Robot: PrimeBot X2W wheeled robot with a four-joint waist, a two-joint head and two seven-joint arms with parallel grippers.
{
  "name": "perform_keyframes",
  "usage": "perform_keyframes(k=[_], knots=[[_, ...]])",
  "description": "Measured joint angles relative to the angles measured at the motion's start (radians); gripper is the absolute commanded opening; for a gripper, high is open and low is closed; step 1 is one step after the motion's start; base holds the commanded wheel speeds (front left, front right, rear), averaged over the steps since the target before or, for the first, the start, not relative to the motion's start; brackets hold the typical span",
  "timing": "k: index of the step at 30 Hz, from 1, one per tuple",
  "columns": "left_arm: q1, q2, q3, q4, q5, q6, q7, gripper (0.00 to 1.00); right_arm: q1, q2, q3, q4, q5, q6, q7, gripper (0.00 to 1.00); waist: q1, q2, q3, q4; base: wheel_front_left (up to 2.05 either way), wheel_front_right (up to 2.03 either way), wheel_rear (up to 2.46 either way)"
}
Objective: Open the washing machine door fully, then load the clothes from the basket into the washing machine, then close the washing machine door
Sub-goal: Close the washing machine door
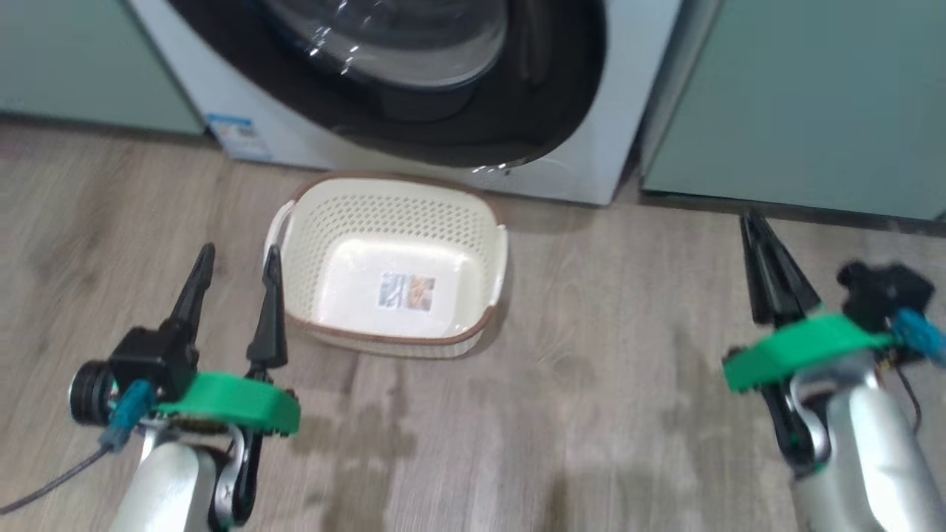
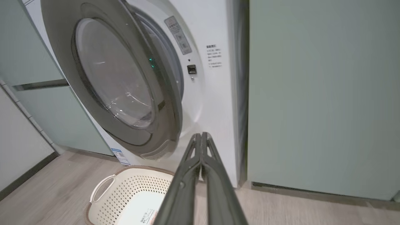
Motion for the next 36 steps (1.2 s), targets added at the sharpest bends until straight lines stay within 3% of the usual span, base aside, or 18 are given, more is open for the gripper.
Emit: perform_keyframes(k=[10, 17, 26, 36], knots=[[-0.084, -0.061, 0.009, 0.02, -0.009, -0.018, -0.009, 1.0, -0.28, -0.022, 0.119, 0.223, -0.026, 0.0, 0.021, 0.0, 0.0001, 0.0, 0.082, 0.131, 0.0, 0.0, 0.0], [-0.119, -0.097, 0.039, 0.016, -0.006, -0.051, -0.009, 1.0, -0.453, -0.055, 0.119, 0.419, -0.033, 0.0, -0.004, 0.0, 0.0002, 0.0, 0.143, 0.191, 0.0, 0.0, 0.0], [-0.154, -0.134, 0.071, 0.016, 0.019, -0.086, -0.009, 1.0, -0.619, -0.084, 0.131, 0.607, -0.05, 0.0, -0.053, 0.0, 0.0002, 0.0, 0.205, 0.219, 0.0, 0.0, 0.0], [-0.182, -0.157, 0.09, 0.016, 0.032, -0.113, -0.01, 1.0, -0.739, -0.095, 0.149, 0.718, -0.05, 0.0, -0.095, 0.0, 0.0002, 0.0, 0.247, 0.224, 0.0, 0.0, 0.0]])
